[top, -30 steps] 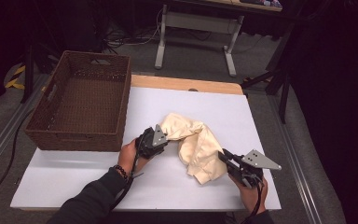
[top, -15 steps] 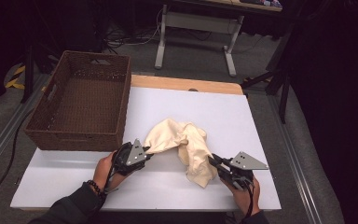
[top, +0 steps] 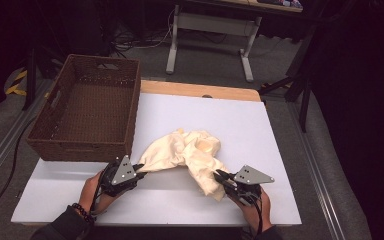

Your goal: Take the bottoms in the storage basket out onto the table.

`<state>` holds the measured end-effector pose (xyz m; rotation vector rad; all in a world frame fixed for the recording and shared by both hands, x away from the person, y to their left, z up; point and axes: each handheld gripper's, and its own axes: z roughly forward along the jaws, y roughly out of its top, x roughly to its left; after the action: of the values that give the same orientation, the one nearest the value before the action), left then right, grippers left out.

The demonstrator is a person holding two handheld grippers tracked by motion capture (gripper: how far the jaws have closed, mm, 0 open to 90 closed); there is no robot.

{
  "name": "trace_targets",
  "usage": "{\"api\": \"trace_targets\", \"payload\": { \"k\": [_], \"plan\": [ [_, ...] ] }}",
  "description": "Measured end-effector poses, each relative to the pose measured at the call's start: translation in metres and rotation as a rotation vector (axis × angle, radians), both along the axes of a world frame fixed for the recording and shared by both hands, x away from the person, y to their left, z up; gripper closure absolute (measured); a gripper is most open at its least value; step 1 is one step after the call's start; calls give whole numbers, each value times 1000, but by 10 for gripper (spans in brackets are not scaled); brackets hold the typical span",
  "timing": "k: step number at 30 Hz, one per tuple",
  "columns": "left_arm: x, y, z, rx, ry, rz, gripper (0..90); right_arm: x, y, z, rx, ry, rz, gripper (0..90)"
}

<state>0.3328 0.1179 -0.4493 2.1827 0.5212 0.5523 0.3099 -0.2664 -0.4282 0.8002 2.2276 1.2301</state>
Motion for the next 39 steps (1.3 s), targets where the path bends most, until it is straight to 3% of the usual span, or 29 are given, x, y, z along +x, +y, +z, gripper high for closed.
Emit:
{"api": "trace_targets", "payload": {
  "k": [24, 39],
  "plan": [
    [-15, 8, -7, -32, 61, -37, 717, 6, 4, -7, -42, 25, 9, 813],
    [-30, 6, -11, 2, 79, -81, 719, 9, 6, -10, -59, 54, 24, 817]
  ]
}}
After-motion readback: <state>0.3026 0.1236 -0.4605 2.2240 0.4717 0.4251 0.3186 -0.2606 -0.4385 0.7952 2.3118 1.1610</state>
